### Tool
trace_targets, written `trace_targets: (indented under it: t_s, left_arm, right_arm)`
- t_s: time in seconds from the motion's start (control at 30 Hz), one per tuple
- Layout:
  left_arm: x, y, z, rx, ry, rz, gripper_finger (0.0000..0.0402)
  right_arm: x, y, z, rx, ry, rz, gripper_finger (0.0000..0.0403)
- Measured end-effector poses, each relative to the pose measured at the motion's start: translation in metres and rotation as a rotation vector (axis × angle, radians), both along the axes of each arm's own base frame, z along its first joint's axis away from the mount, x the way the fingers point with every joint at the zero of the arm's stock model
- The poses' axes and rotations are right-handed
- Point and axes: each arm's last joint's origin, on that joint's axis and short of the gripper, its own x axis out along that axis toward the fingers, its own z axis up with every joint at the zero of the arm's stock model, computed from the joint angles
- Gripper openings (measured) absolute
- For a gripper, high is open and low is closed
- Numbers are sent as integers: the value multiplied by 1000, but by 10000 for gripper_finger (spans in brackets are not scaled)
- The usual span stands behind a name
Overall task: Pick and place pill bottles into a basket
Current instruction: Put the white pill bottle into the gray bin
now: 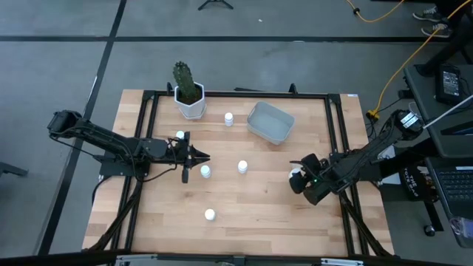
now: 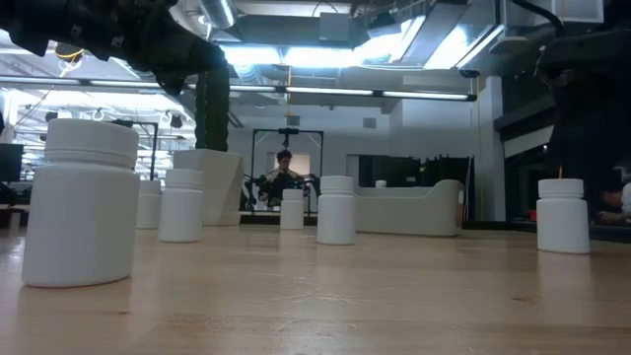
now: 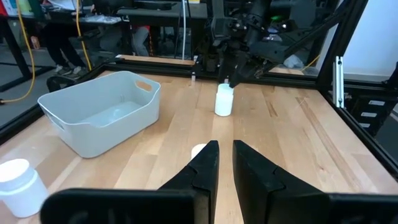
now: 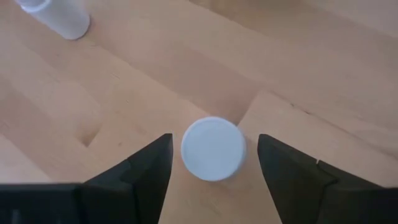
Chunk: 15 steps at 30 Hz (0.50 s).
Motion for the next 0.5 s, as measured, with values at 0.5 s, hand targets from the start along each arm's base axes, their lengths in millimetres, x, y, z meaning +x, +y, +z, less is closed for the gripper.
trace_targets:
  t_s: [0.5]
  left_arm:
    - [0,0,0,-2,0,0,36]
  right_arm:
    - [9,7,-18,-37,68,45,237]
